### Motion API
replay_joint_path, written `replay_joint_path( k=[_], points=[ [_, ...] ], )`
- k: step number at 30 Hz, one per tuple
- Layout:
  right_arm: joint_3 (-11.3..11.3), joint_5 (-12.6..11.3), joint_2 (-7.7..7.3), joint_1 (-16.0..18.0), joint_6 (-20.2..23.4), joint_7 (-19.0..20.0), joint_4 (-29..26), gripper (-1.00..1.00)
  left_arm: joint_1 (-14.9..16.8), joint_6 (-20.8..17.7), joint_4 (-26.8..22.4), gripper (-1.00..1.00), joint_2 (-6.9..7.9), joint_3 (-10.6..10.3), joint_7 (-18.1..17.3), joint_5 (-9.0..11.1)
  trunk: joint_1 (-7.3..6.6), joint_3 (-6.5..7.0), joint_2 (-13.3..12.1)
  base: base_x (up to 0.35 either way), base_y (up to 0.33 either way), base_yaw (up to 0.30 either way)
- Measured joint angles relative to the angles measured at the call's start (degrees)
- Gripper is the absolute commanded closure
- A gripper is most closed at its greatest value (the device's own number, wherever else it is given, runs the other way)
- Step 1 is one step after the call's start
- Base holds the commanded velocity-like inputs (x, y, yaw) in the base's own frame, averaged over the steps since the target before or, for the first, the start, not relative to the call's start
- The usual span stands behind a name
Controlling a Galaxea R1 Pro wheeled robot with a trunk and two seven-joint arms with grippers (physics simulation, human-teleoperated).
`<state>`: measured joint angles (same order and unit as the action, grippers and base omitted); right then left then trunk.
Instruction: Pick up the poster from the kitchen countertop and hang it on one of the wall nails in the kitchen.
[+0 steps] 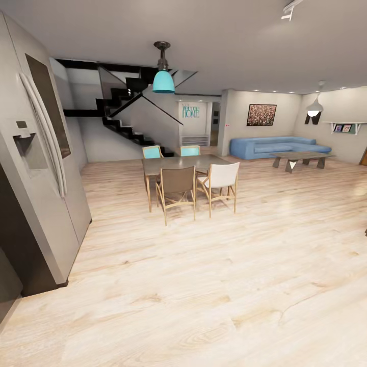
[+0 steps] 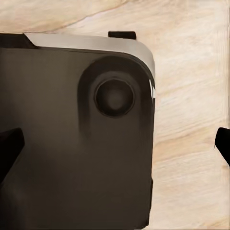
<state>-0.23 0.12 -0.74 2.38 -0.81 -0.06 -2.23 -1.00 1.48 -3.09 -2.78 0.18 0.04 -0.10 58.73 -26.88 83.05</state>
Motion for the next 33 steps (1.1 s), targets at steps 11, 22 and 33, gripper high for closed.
replay_joint_path(
  k=[11,22,33],
  points=[
    [-0.17,-0.04,-1.17,0.75,-0.22,-0.02,-30.93,-1.00,-0.04,0.43,-34.84,-1.00,0.97,0.17,0.03,-0.23,0.00,0.00,0.00,0.000,0.000,0.000],
    [0.14,0.15,-2.13,0.54,-0.23,-0.02,-30.84,-1.00,-0.04,0.51,-35.93,-1.00,1.62,0.43,-0.04,-0.22,0.00,0.00,0.00,0.000,0.000,0.006],
    [0.22,0.23,-2.15,0.35,-0.25,-0.03,-30.52,-1.00,-0.05,0.53,-34.31,-1.00,1.74,0.39,-0.04,-0.14,0.00,0.00,0.00,0.000,0.000,0.156]
  ],
)
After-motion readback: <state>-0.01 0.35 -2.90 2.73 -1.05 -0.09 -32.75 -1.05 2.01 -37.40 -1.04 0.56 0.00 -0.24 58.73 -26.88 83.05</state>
